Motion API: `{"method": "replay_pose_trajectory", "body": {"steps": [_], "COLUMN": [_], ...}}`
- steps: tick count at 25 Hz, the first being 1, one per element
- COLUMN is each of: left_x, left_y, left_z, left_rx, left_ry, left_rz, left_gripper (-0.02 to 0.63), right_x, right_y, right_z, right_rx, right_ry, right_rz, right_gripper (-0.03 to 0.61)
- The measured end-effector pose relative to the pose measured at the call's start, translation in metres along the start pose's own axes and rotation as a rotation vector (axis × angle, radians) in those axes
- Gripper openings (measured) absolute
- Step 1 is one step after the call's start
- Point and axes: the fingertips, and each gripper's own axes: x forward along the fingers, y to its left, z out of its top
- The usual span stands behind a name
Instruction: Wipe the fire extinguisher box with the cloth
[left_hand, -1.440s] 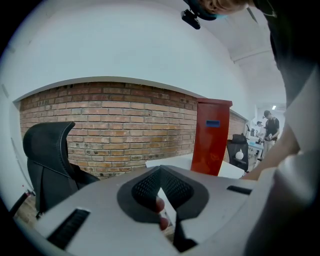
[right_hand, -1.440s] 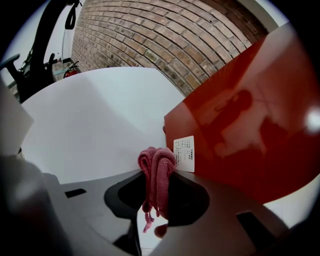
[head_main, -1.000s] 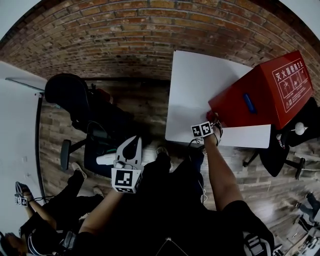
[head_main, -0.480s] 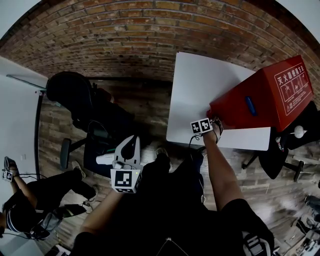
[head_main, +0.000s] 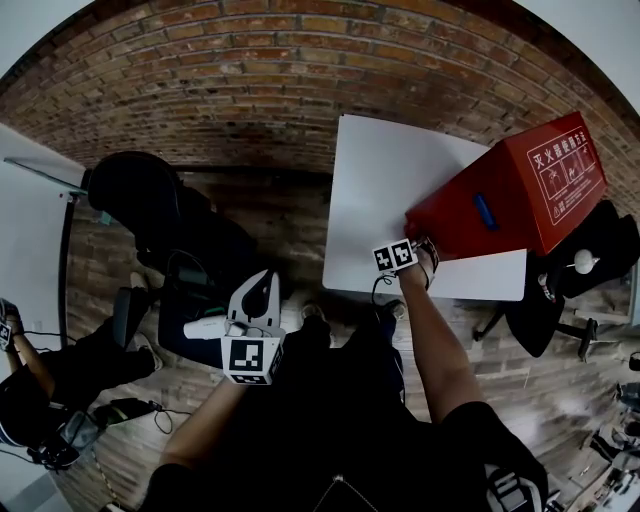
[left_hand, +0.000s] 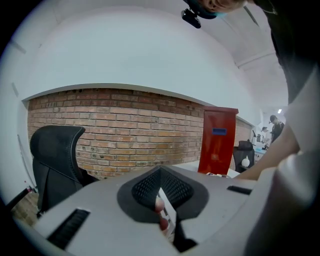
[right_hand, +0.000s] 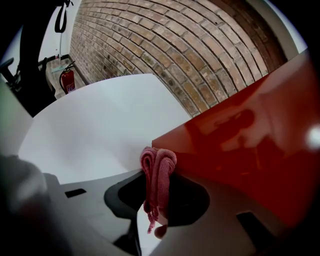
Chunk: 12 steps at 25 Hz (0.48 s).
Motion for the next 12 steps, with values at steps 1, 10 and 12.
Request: {"method": "replay_pose_trajectory", "body": {"steps": [1,10,12], "left_x": [0.000,0.002,0.002], "left_y": [0.000,-0.007,-0.008], "left_z": [0.000,0.006,0.008], "left_rx": [-0.002,-0.020,-0.020], "left_ry": [-0.003,-0.032,-0.040], "left_rz": [0.000,-0.037,-0.045], "left_gripper": [0.029,0.029,0.029], "right_x": [-0.003,-0.031,-0.037], "right_y": [-0.002,-0.024,-0.028], "right_z": [0.000,0.001,0.002], "right_rx": [-0.001,-0.004,-0.005], "right_ry": [-0.002,-0.027,-0.036], "right_rz": [-0.002,-0.043,-0.052], "right_gripper": [0.106,0.106,0.106]}}
